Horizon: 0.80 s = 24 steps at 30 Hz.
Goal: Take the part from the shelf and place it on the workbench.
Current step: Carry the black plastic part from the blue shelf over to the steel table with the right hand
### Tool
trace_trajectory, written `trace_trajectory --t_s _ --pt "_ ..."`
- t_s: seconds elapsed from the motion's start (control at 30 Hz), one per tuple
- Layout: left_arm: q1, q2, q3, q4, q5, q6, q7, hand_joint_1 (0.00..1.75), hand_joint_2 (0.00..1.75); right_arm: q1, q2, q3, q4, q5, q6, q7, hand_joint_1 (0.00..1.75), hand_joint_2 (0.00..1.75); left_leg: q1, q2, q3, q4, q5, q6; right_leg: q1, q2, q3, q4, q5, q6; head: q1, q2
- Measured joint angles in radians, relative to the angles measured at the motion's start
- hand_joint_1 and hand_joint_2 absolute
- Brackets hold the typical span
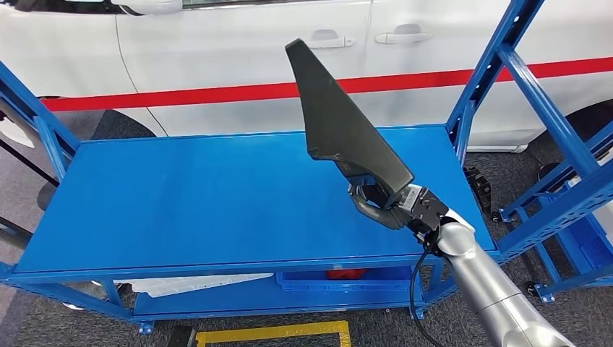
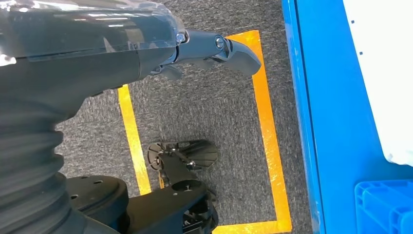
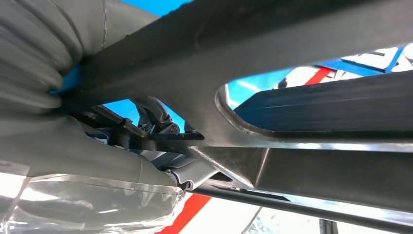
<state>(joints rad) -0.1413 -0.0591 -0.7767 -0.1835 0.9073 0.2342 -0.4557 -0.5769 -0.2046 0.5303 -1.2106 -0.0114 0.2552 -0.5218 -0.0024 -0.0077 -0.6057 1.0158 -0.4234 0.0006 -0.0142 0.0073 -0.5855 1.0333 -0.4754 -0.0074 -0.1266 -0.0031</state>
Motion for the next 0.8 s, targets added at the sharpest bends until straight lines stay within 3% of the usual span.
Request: trace_trajectory --t_s 0.2,0.4,0.67,0.73,0.8 --pt "0.0 0.0 0.0 0.0 -0.009 -0.001 0.004 0.0 1.75 0.001 -0.002 0.001 -0.001 -0.005 0.018 -0.009 1.75 1.75 -0.001 0.0 -0.002 0.002 0.0 0.001 0.0 0.0 0.0 0.0 0.001 0.003 0.0 0.0" --pt "-0.001 0.0 0.0 0.0 -0.01 0.007 0.014 0.0 1.75 -0.01 0.016 -0.001 0.005 -0.126 0.109 -0.004 1.75 1.75 -0.003 0.0 -0.002 0.003 0.0 0.001 0.0 -0.001 0.0 0.0 0.002 0.003 0.0 0.0" --pt "0.0 0.0 0.0 0.0 -0.012 0.01 0.012 0.0 1.75 -0.015 0.03 -0.003 0.01 -0.122 0.101 -0.007 1.75 1.75 -0.003 -0.001 -0.003 0.003 0.0 0.001 -0.001 -0.001 0.0 0.0 0.002 0.004 0.0 0.0" --pt "0.0 0.002 0.0 0.0 -0.019 0.008 0.01 0.0 1.75 -0.015 0.032 -0.003 0.01 -0.119 0.098 -0.007 1.75 1.75 -0.006 -0.001 -0.004 0.006 -0.002 0.008 -0.006 -0.001 0.001 -0.005 0.005 0.009 0.0 0.0" --pt "0.0 0.005 0.0 0.0 -0.026 0.006 0.007 0.0 1.75 -0.014 0.033 -0.004 0.009 -0.116 0.095 -0.007 1.75 1.75 -0.005 0.002 0.006 -0.015 0.011 0.023 -0.009 -0.001 0.007 -0.016 0.007 0.019 0.0 0.0"
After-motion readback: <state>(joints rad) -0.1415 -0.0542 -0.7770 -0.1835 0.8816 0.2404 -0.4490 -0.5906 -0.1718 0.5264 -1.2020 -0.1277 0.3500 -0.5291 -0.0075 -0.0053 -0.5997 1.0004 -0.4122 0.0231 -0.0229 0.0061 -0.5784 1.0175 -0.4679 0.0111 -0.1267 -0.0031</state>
